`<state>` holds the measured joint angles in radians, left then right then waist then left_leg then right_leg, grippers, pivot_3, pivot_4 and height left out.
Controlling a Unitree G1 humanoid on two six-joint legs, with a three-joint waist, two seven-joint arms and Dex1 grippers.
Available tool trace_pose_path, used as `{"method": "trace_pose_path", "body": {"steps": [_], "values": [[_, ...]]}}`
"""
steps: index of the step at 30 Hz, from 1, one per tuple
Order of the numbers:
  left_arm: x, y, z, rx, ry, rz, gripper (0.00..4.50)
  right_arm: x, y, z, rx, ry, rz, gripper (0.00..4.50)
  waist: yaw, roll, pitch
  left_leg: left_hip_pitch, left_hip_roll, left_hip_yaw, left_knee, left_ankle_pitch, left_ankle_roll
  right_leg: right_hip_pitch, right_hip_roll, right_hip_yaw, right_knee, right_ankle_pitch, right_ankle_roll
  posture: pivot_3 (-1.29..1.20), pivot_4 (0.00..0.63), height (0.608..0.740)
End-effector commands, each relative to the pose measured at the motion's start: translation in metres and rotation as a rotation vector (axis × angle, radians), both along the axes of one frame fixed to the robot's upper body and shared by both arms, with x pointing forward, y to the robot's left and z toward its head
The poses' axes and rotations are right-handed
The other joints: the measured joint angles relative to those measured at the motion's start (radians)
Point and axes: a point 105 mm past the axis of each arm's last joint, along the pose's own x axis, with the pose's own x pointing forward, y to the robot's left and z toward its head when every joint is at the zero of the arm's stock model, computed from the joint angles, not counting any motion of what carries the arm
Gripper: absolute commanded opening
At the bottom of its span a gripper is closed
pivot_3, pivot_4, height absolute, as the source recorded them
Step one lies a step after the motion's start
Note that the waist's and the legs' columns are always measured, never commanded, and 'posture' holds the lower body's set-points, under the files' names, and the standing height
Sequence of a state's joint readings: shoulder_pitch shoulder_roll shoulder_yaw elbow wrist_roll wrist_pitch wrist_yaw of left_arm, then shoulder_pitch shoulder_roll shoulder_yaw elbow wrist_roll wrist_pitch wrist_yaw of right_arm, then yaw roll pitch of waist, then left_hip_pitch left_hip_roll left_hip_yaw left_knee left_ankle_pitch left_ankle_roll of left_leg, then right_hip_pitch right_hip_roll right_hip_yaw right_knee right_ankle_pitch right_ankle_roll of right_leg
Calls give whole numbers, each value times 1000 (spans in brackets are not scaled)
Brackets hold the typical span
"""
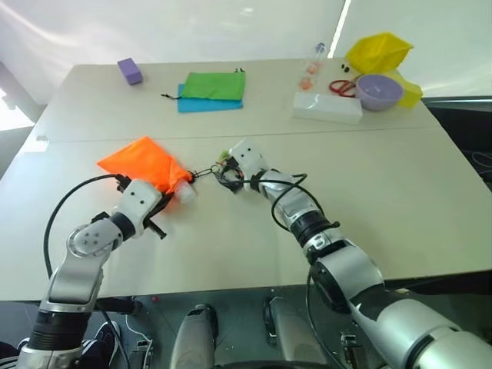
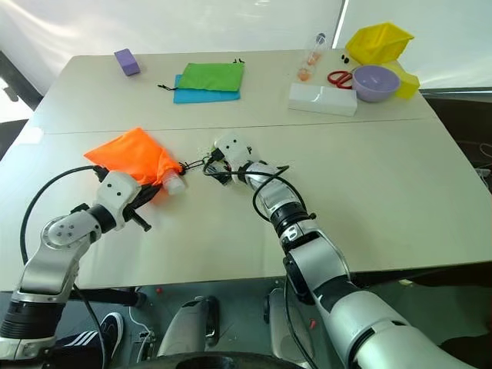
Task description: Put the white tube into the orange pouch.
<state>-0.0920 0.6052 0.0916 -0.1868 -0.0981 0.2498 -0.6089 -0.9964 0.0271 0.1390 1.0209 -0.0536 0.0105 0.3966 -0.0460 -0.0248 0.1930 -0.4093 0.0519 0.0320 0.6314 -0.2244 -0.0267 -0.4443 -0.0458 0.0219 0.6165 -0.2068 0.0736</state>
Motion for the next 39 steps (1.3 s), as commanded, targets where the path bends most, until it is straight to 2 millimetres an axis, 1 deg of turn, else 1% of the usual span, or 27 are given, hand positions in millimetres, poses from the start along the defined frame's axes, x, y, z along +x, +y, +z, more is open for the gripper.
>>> {"method": "trace_pose_path", "body": {"steps": [1, 2, 4, 5, 9, 15, 17, 18, 19, 20, 22, 26, 29, 32, 36, 39], "values": [[-1, -5, 8, 0, -35, -18, 0, 5, 4, 15, 50, -24, -9, 4482, 0, 0, 0, 0, 0, 0, 0, 0, 0, 0, 0, 0, 0, 0, 0, 0, 150, 740], [-2, -5, 8, 0, -35, -19, 0, 5, 4, 15, 56, -17, -6, 4482, 0, 0, 0, 0, 0, 0, 0, 0, 0, 0, 0, 0, 0, 0, 0, 0, 150, 740], [-2, -7, 8, -1, -35, -20, 0, 4, 3, 13, 56, -13, -2, 3968, 0, 0, 0, 0, 0, 0, 0, 0, 0, 0, 0, 0, 0, 0, 0, 0, 150, 740], [-3, -7, 8, -1, -35, -21, 0, 4, 2, 11, 45, -15, 0, 3616, 0, 0, 0, 0, 0, 0, -1, 0, 0, 0, 0, 0, 0, 0, 0, 0, 150, 740], [-3, -10, 9, -3, -33, -28, 0, 6, -3, 9, -2, -35, -12, 1648, -1, 0, 0, 0, 0, 0, 0, 0, 0, 0, 0, 0, 0, 0, 0, 0, 150, 740], [-4, -13, 8, -7, -27, -40, 0, 6, -15, 11, 6, -43, 3, 1648, 1, 0, 0, 0, 0, 0, 0, 0, 0, 0, 0, 0, 0, 0, 0, 0, 150, 740], [-4, -14, 8, -12, -23, -49, 0, 1, -21, 10, 13, -42, 31, 1102, 4, 0, 0, 0, 0, 0, 0, 0, 0, 0, 0, 0, 0, 0, 0, 0, 150, 740], [-5, -14, 8, -13, -21, -56, 0, -1, -24, 11, 20, -39, 42, 773, 4, 0, 0, 0, 0, 0, 0, 0, 0, 0, 0, 0, 0, 0, 0, 0, 150, 740], [-5, -15, 8, -14, -19, -61, 0, -4, -25, 11, 24, -36, 51, 319, 3, 0, 0, 0, 0, 0, 0, 0, 0, 0, 0, 0, 0, 0, 1, 0, 150, 740], [-6, -15, 8, -13, -15, -67, 0, -8, -29, 13, 19, -45, 64, 43, 3, 0, 0, 0, 0, 0, 0, 0, 0, 1, 0, 0, 0, 0, 1, 0, 150, 740], [-7, -16, 6, -3, -10, -82, 0, -16, -35, 16, 18, -49, 79, 43, 3, 0, 0, 0, 0, 0, 0, 0, 0, 0, 0, 0, 0, -1, 1, 0, 150, 740], [-10, -16, 7, -12, -1, -119, 0, -42, -54, 24, 11, -38, 108, 43, 5, 0, 0, 0, 0, -1, 0, 0, 0, 0, 0, 0, 1, -1, 2, 0, 150, 740], [-14, -19, 9, -22, 12, -170, 0, -63, -65, 23, -16, -4, 142, 43, 5, 0, 0, 0, 0, -1, 0, 0, 0, 0, 0, 0, 0, -1, 1, 0, 150, 740], [-21, -27, 10, -37, 23, -241, 0, -81, -78, 23, -36, 36, 165, 43, 5, 0, 0, 0, 0, 0, 1, 0, 0, 0, 0, 0, 0, -1, 1, 0, 150, 740], [-27, -33, 9, -47, 41, -305, 0, -91, -95, 29, -34, 63, 155, 43, 4, 0, 0, 0, 0, 0, 1, 0, 0, 0, -1, 0, 0, -1, 1, 0, 150, 740], [-26, -36, 9, -42, 34, -338, 0, -101, -112, 33, -48, 80, 167, 43, 6, 0, 0, 0, 0, 0, 1, 0, 0, 0, -1, 0, -1, -1, 1, 0, 150, 740]]}}
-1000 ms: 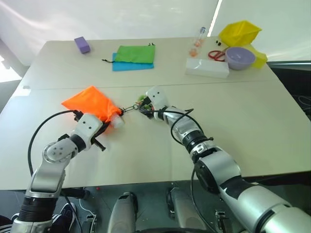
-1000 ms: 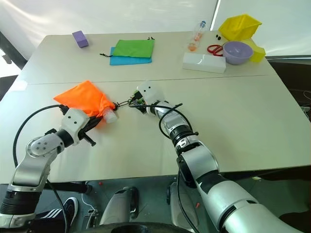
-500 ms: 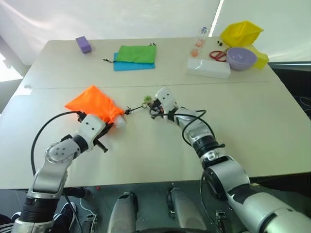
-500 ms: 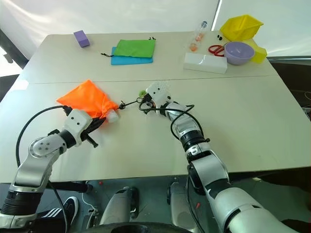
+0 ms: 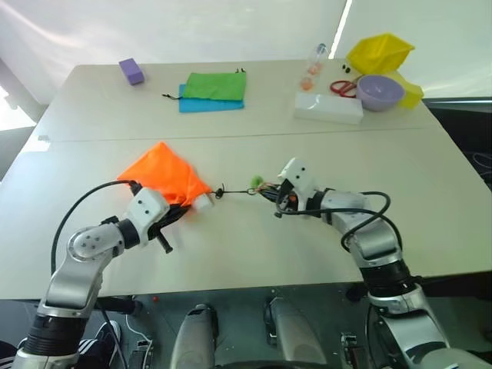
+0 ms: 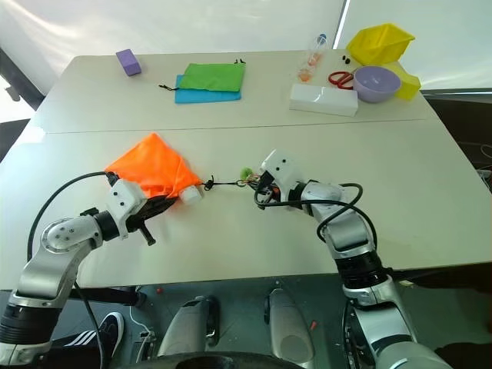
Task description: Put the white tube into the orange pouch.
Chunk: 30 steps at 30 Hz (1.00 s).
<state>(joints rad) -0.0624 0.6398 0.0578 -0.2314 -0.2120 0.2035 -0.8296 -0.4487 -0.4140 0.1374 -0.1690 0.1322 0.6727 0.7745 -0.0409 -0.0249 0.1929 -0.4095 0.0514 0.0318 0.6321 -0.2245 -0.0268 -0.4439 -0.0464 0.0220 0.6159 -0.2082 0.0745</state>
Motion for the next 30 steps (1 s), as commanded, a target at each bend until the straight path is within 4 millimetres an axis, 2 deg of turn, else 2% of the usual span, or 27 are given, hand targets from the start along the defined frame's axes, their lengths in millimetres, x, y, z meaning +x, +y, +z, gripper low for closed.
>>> {"method": "trace_pose_path", "body": {"steps": [1, 6, 11, 14, 18, 20, 26, 28, 30], "values": [[1, -6, 10, -2, -52, -48, 0, -9, -15, 20, 13, -38, 15, 43, 4, 0, 0, 0, 0, 0, 0, 0, 0, 0, 0, 0, -1, 0, 0, 0, 150, 740], [0, -28, 7, -37, -43, -121, 0, -20, -44, 18, -40, -5, -2, 43, 14, 0, 0, 0, -1, 1, 0, 0, 0, 1, -1, 0, -2, 0, 0, 0, 150, 740], [-21, -48, -4, -62, 38, -240, 0, -45, -65, 10, -103, 62, 38, 43, 26, 0, 0, -1, -1, 1, 0, 0, 0, 1, 0, 0, -3, 0, 1, 0, 150, 740], [-31, -45, -7, -70, 95, -267, 0, -57, -69, 13, -81, 105, 71, 43, 24, -1, 0, -1, -1, 1, 0, 0, 0, 1, 0, 0, -3, -1, 1, 0, 150, 740], [-32, -34, -12, -35, 103, -236, 0, -41, -74, 7, -146, 39, 6, 43, 22, -1, 0, 0, 0, 0, 2, 0, 0, 1, 0, 0, -3, -2, 3, 0, 150, 740], [-28, -27, -11, -28, 77, -195, 0, -36, -70, 1, -160, 23, 3, 43, 21, -1, 0, 0, -1, 0, 3, 0, 0, 1, 0, 0, -4, -1, 2, 0, 150, 740], [-23, -6, -10, 4, 42, -109, 0, -40, -59, -10, -193, 16, 69, 43, 23, -1, 0, -1, -1, 0, 4, 0, 0, 1, -1, 0, -5, -1, 2, 0, 150, 740], [-23, -5, -11, 12, 34, -103, 0, -40, -58, -6, -138, 33, 87, 43, 24, -1, 0, -1, -1, 1, 3, 0, 0, 1, -1, 0, -5, -1, 1, 0, 150, 740], [-22, -6, -12, 5, 28, -98, 0, -38, -56, -2, -117, 30, 93, 878, 25, -1, 0, -1, -1, 0, 2, 0, 0, 1, -1, 0, -5, -1, 1, 0, 150, 740]]}}
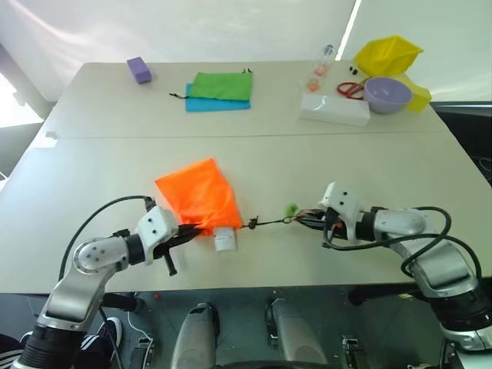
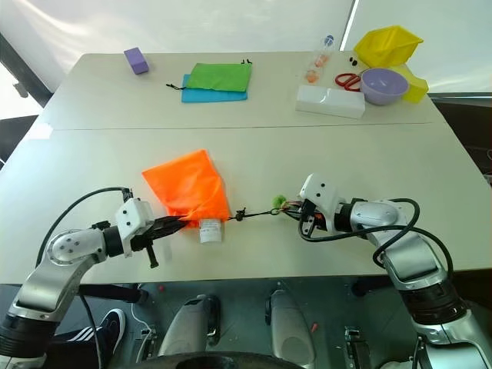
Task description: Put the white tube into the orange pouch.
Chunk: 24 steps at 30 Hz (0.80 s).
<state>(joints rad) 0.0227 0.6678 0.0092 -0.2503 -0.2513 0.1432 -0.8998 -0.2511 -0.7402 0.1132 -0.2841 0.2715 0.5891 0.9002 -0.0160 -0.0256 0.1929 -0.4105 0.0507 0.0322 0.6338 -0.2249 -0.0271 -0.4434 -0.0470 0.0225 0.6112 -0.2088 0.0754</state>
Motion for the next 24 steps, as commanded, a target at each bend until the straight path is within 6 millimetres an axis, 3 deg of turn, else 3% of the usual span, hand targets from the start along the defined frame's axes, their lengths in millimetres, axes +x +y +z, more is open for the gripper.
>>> {"method": "trace_pose_path", "body": {"steps": [1, 4, 7, 11, 15, 18, 20, 23, 24], "values": [[3, 4, 7, 1, -49, 23, 0, 3, 0, 15, 43, -24, 12, 1324, 0, 0, 0, 0, 0, 0, 0, 0, 0, 0, 0, 0, 0, 0, 0, 0, 150, 740], [3, -2, 8, -15, -47, 11, 0, -2, 5, 22, 58, -45, 53, 2741, 1, 0, 0, 0, 0, -1, 0, 0, 0, 0, 1, 0, 0, 0, 0, 0, 150, 740], [3, -9, 9, -41, -47, -3, 0, 2, 13, 54, 168, -171, 95, 2741, -2, 0, 0, 0, 0, 0, 0, 0, 0, 0, 1, 0, 0, 0, 1, 0, 150, 740], [8, -15, 20, -104, -55, -3, 0, -10, 34, 67, 271, -186, 154, 2741, 2, 0, 0, 1, 0, -1, 1, 0, 0, 1, 1, 0, 1, 0, 1, 0, 150, 740], [11, -19, 29, -147, -54, -11, 0, -29, 54, 63, 347, -106, 219, 2741, 3, 0, 0, 1, 0, -1, 0, 0, 0, 1, 1, 0, 1, 0, 0, 0, 150, 740], [11, -20, 26, -122, -45, -27, 0, -49, 76, 38, 326, -32, 320, 2741, 2, 0, 0, 1, 0, -1, 0, 0, 0, 1, 1, 0, 1, 0, 0, 0, 150, 740], [10, -20, 22, -107, -40, -34, 0, -54, 86, 33, 368, 13, 357, 2741, -2, 0, 0, 1, 0, -1, 0, 0, 0, 1, 1, 0, 1, 0, 0, 0, 150, 740], [12, -21, 19, -99, -38, -39, 0, -56, 96, 28, 380, 35, 400, 1924, -3, 0, 0, 1, 0, -1, 1, 0, 0, 1, 1, 0, 2, 0, 0, 0, 150, 740], [13, -23, 19, -100, -38, -41, 0, -57, 101, 24, 385, 64, 423, 1452, -2, 0, 0, 1, 0, -1, 2, 0, 0, 1, 1, 0, 2, 0, 0, 0, 150, 740]]}}
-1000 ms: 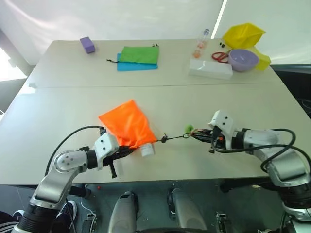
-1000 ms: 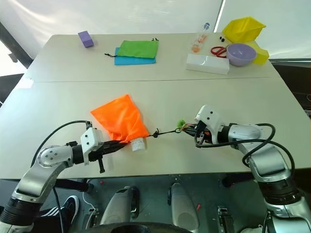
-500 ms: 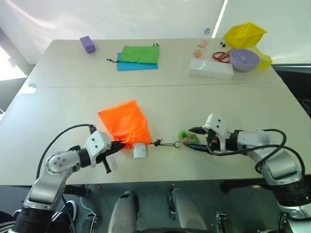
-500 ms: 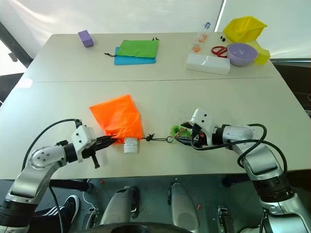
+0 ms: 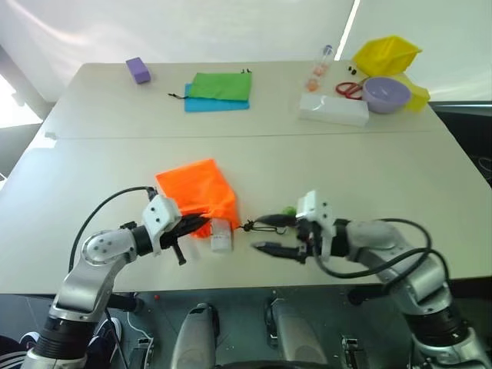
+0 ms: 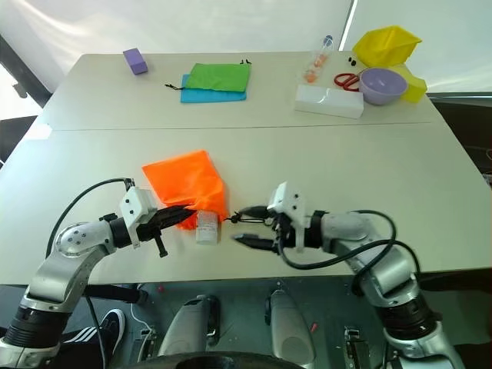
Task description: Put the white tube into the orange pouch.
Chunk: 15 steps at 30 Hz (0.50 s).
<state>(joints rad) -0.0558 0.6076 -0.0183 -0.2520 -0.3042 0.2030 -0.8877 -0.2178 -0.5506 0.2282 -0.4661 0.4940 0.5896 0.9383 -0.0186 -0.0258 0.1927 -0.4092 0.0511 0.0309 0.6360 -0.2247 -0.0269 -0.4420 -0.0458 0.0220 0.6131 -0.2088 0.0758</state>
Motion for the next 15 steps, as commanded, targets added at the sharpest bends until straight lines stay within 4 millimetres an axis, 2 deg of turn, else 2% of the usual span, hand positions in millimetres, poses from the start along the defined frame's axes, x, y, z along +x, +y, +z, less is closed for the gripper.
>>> {"method": "trace_pose_path", "body": {"steps": [1, 2, 3, 7, 12, 15], "values": [[4, -7, 7, 7, -45, -23, 0, -6, 17, 0, 38, 31, 110, 1040, 0, 0, 0, 0, 0, 0, 1, 0, 0, 0, 0, 0, 0, 0, 0, 0, 150, 740], [5, -10, 8, 5, -52, -30, 0, -8, 23, -3, 43, 63, 151, 427, 0, 0, 0, 0, 0, 0, 1, 0, 0, 1, 0, 0, 0, 0, 0, 0, 150, 740], [6, -13, 10, 3, -56, -34, 0, -10, 26, -4, 44, 83, 184, 63, 1, 0, 0, 0, 0, 0, 2, 0, 0, 1, 0, 0, 0, 0, -1, 0, 150, 740], [6, -16, 18, -3, -71, -35, 0, -11, 31, -16, -4, 155, 281, 63, 1, 0, 0, 0, 0, 0, 3, 0, 0, 2, -1, 0, 0, 0, -1, 0, 150, 740], [7, -19, 27, -23, -85, -26, 0, 9, 39, -26, -50, 55, 243, 63, 2, 0, 0, -1, 0, 0, 3, 0, 0, 1, 0, 0, 0, 3, -4, 0, 150, 740], [6, -19, 30, -25, -85, -22, 0, 13, 37, -31, -99, -22, 243, 63, 3, 0, 0, -1, 0, 0, 2, 0, 0, 1, 0, -1, 1, 2, -4, 0, 150, 740]]}}
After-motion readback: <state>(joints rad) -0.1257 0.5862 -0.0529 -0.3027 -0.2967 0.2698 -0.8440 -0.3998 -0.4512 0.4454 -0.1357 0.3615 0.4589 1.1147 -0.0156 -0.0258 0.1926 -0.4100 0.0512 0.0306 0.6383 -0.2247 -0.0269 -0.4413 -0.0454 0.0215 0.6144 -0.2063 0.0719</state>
